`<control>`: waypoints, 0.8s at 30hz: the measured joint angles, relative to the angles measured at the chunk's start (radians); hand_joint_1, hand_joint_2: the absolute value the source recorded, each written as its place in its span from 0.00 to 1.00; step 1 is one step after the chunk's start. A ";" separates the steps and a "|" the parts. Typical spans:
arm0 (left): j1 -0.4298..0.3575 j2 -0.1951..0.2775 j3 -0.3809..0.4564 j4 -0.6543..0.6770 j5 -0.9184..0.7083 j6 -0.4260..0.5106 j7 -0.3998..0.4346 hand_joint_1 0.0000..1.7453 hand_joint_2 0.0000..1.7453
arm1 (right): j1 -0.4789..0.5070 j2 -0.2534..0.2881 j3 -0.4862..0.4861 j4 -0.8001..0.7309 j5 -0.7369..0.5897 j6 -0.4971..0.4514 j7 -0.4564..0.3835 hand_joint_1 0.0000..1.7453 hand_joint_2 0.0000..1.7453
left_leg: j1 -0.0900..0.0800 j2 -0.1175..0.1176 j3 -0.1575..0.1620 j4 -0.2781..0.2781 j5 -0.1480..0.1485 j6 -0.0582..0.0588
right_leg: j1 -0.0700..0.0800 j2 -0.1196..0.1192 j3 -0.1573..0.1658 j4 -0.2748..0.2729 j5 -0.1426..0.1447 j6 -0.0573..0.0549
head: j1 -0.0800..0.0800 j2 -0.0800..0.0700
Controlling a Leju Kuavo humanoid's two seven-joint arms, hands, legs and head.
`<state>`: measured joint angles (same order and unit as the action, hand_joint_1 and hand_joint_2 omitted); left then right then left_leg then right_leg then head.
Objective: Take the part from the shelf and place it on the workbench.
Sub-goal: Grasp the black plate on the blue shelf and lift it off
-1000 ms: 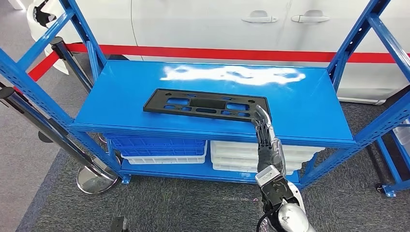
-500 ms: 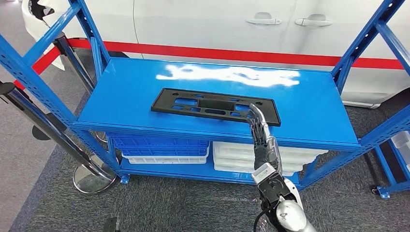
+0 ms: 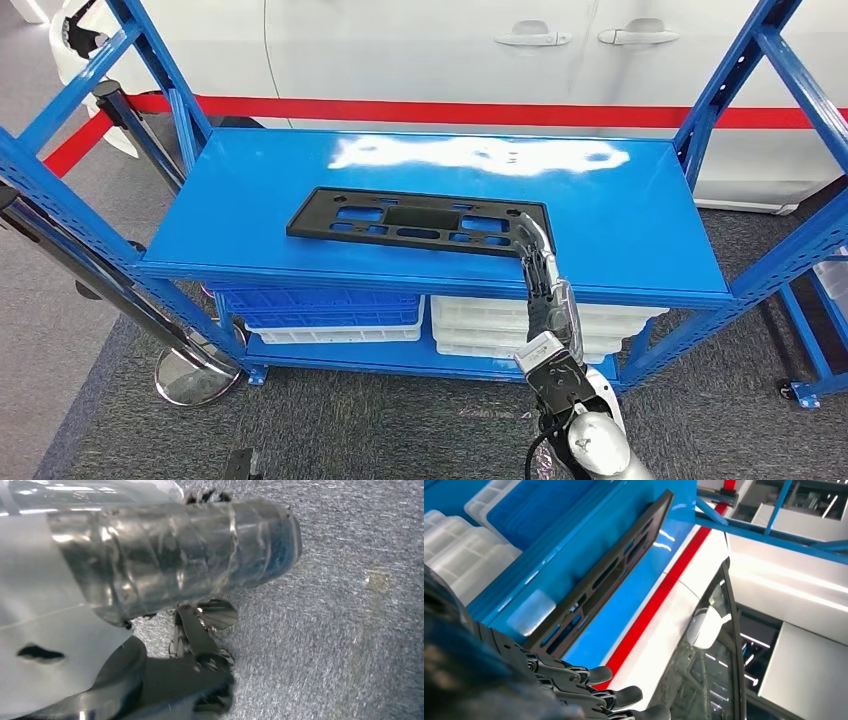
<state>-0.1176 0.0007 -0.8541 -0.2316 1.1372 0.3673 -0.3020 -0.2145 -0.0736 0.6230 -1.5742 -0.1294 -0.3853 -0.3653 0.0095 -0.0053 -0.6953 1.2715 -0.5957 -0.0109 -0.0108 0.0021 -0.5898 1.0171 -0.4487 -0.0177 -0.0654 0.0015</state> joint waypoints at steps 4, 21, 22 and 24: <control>0.003 0.005 0.000 0.000 0.000 0.003 0.000 0.00 0.00 | 0.004 0.000 0.004 0.000 0.000 0.000 0.003 0.00 0.00 | -0.002 0.000 0.035 -0.110 0.100 0.014 | 0.005 0.005 0.011 0.003 -0.008 -0.002 | 0.000 0.000; 0.006 0.009 0.000 0.000 0.004 0.016 -0.012 0.00 0.00 | -0.004 0.007 0.005 0.002 -0.018 0.007 -0.008 0.00 0.00 | -0.001 -0.002 0.132 -0.263 0.123 0.036 | -0.007 0.001 -0.026 0.048 0.001 0.049 | 0.009 0.000; 0.006 0.009 0.000 0.000 0.004 0.020 -0.012 0.00 0.00 | -0.005 0.008 0.005 0.002 -0.018 0.008 -0.009 0.00 0.00 | -0.003 -0.002 0.131 -0.261 0.121 0.030 | -0.006 0.001 -0.014 0.020 0.004 0.044 | 0.009 0.000; 0.005 0.009 0.000 0.000 0.004 0.024 -0.012 0.00 0.00 | -0.004 0.008 0.005 0.002 -0.019 0.009 -0.009 0.00 0.00 | -0.004 -0.002 0.130 -0.261 0.118 0.021 | -0.003 0.003 -0.010 0.011 -0.001 0.030 | 0.008 0.000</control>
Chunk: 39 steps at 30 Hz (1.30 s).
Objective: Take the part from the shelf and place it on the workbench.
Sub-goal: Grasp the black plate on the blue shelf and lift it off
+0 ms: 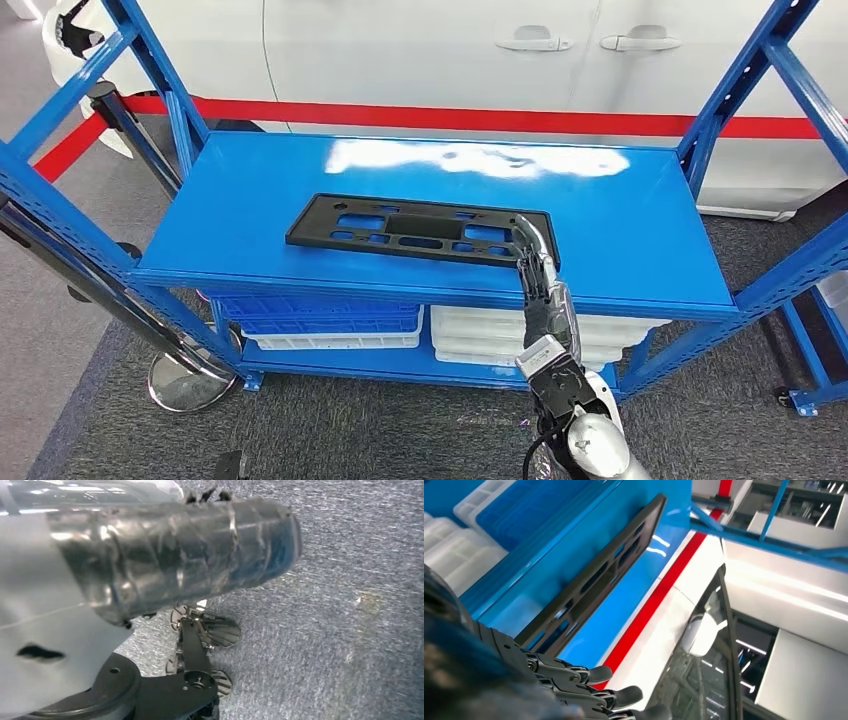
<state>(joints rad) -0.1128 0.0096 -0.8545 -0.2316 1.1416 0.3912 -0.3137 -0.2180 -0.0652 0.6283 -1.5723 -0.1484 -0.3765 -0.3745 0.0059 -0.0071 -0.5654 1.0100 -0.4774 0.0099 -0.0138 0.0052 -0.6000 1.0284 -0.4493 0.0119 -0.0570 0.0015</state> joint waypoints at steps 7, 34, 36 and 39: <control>-0.003 -0.001 0.000 0.000 -0.002 0.000 0.001 0.00 0.00 | -0.002 0.000 0.000 0.002 -0.005 0.002 -0.003 0.00 0.00 | 0.005 0.002 -0.141 0.280 -0.119 -0.021 | 0.002 -0.003 0.012 -0.005 -0.007 -0.031 | -0.007 0.000; -0.009 -0.003 0.000 0.000 -0.002 0.015 0.005 0.00 0.00 | 0.002 -0.003 0.000 0.007 -0.009 -0.007 0.002 0.00 0.00 | 0.002 0.002 0.003 0.062 -0.065 -0.012 | -0.003 0.001 0.000 -0.012 0.014 -0.020 | -0.008 0.000; -0.009 -0.004 0.000 0.000 -0.003 0.015 0.006 0.00 0.00 | -0.001 -0.003 0.000 0.007 -0.006 -0.007 0.004 0.00 0.00 | 0.005 0.002 -0.071 0.195 -0.117 -0.019 | -0.003 -0.001 0.005 -0.013 0.009 -0.028 | -0.013 0.000; -0.007 -0.004 -0.001 0.000 -0.003 0.017 0.007 0.00 0.00 | -0.001 -0.003 0.000 0.007 -0.004 -0.007 0.009 0.00 0.00 | 0.006 0.002 -0.140 0.276 -0.101 -0.022 | -0.002 0.000 0.014 -0.012 0.000 -0.031 | -0.014 0.000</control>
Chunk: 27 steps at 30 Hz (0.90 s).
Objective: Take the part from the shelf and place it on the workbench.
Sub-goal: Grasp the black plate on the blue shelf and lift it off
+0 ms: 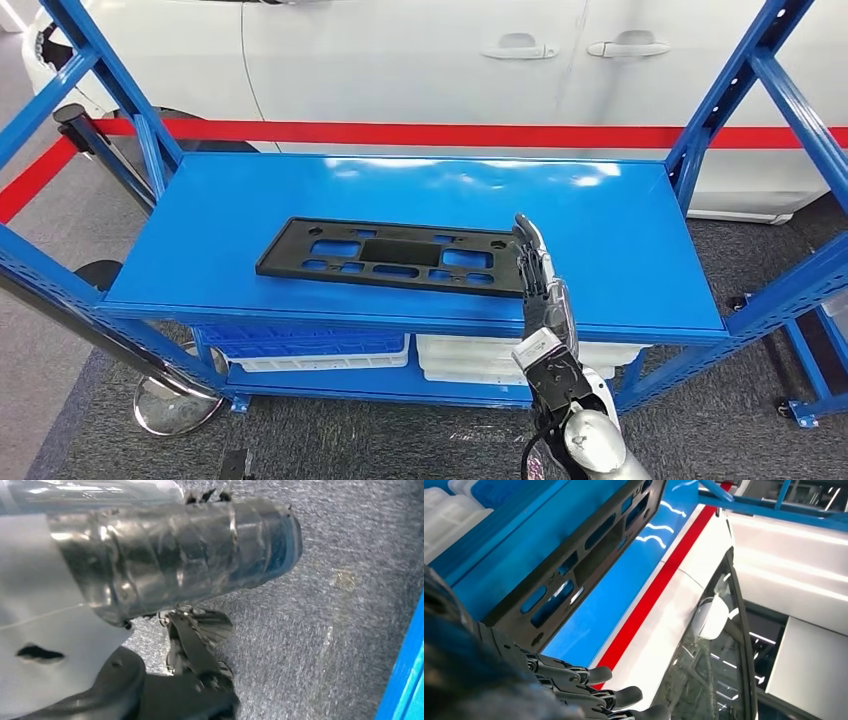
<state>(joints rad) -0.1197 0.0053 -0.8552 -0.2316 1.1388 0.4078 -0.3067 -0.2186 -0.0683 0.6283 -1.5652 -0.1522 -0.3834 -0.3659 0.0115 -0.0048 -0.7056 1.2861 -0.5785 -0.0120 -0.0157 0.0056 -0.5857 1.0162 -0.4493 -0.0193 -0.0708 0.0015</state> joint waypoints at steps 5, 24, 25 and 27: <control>-0.002 0.001 0.000 0.000 0.000 0.000 0.001 0.00 0.00 | -0.003 0.000 0.000 0.000 0.001 0.002 0.005 0.00 0.00 | -0.008 -0.001 0.096 -0.260 0.141 0.019 | 0.005 0.004 0.021 0.002 -0.021 0.018 | 0.001 0.000; -0.063 -0.016 -0.038 0.000 -0.084 0.033 0.136 0.00 0.00 | -0.206 0.076 0.126 0.153 0.205 0.004 0.210 0.00 1.00 | -0.007 -0.001 0.099 -0.246 0.111 0.017 | 0.005 -0.001 -0.017 0.015 -0.002 0.013 | 0.002 0.000; -0.067 -0.017 -0.041 0.000 -0.085 0.032 0.140 0.00 0.00 | -0.221 0.089 0.135 0.170 0.205 0.006 0.212 0.00 1.00 | -0.006 -0.001 0.086 -0.218 0.094 0.011 | 0.003 -0.003 -0.015 0.012 0.000 0.008 | -0.001 0.000; -0.071 -0.019 -0.046 0.000 -0.088 0.030 0.142 0.00 0.00 | -0.243 0.107 0.148 0.199 0.206 0.006 0.213 0.00 1.00 | -0.003 0.000 0.034 -0.108 0.037 0.002 | 0.003 -0.007 -0.013 0.010 -0.001 0.000 | -0.005 0.000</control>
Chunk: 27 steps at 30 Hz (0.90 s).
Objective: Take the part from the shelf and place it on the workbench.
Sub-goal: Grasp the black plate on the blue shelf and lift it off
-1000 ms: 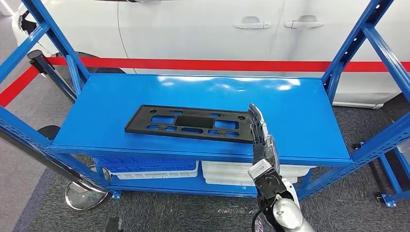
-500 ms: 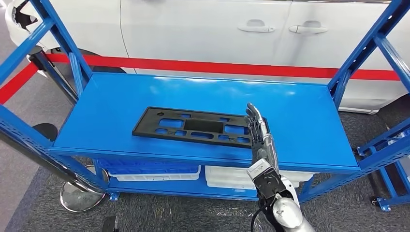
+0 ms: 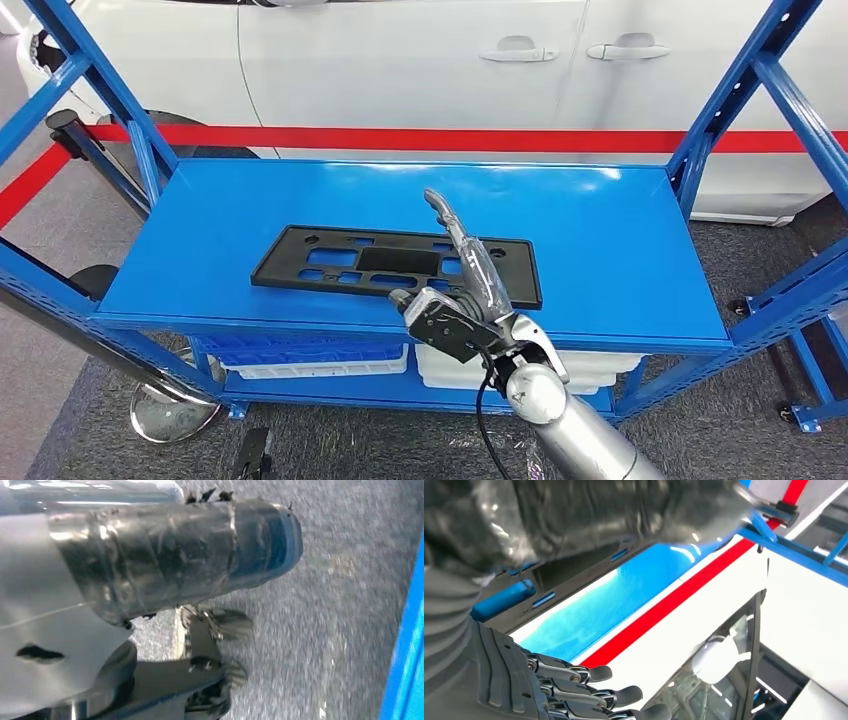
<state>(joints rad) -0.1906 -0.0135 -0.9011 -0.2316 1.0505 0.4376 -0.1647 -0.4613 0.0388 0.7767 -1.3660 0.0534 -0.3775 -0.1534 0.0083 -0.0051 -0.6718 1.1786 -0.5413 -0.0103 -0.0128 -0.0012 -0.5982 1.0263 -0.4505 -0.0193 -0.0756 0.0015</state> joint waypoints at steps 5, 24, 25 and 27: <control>-0.001 -0.002 -0.005 0.000 -0.006 -0.003 0.009 0.00 0.00 | -0.030 0.034 0.036 0.070 0.007 0.030 0.010 0.00 1.00 | 0.003 0.000 -0.026 0.026 0.040 -0.005 | 0.003 0.003 0.004 0.005 -0.008 -0.005 | -0.001 0.000; -0.040 -0.004 -0.025 0.000 -0.036 -0.021 0.032 0.00 0.00 | -0.195 0.205 0.167 0.361 0.033 0.077 -0.007 0.00 1.00 | -0.001 -0.003 0.065 -0.148 0.081 0.027 | 0.009 0.006 -0.035 0.022 0.008 0.021 | 0.003 0.000; -0.044 -0.004 -0.025 0.000 -0.039 -0.022 0.033 0.00 0.00 | -0.210 0.218 0.174 0.382 0.047 0.067 -0.004 0.00 1.00 | -0.002 -0.003 0.064 -0.148 0.081 0.023 | 0.011 0.007 -0.031 0.018 0.007 0.018 | 0.003 0.000; -0.049 -0.004 -0.026 0.000 -0.042 -0.025 0.036 0.00 0.00 | -0.237 0.240 0.187 0.424 0.068 0.047 0.009 0.00 1.00 | 0.000 -0.003 0.065 -0.146 0.077 0.013 | 0.008 0.007 -0.029 0.014 0.010 0.009 | 0.003 0.000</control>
<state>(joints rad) -0.2393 -0.0175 -0.9269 -0.2319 1.0080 0.4128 -0.1290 -0.6985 0.2786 0.9637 -0.9418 0.1212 -0.3303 -0.1441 0.0084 -0.0077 -0.6064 1.0326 -0.4645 0.0030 -0.0045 0.0061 -0.6272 1.0399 -0.4408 -0.0103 -0.0727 0.0015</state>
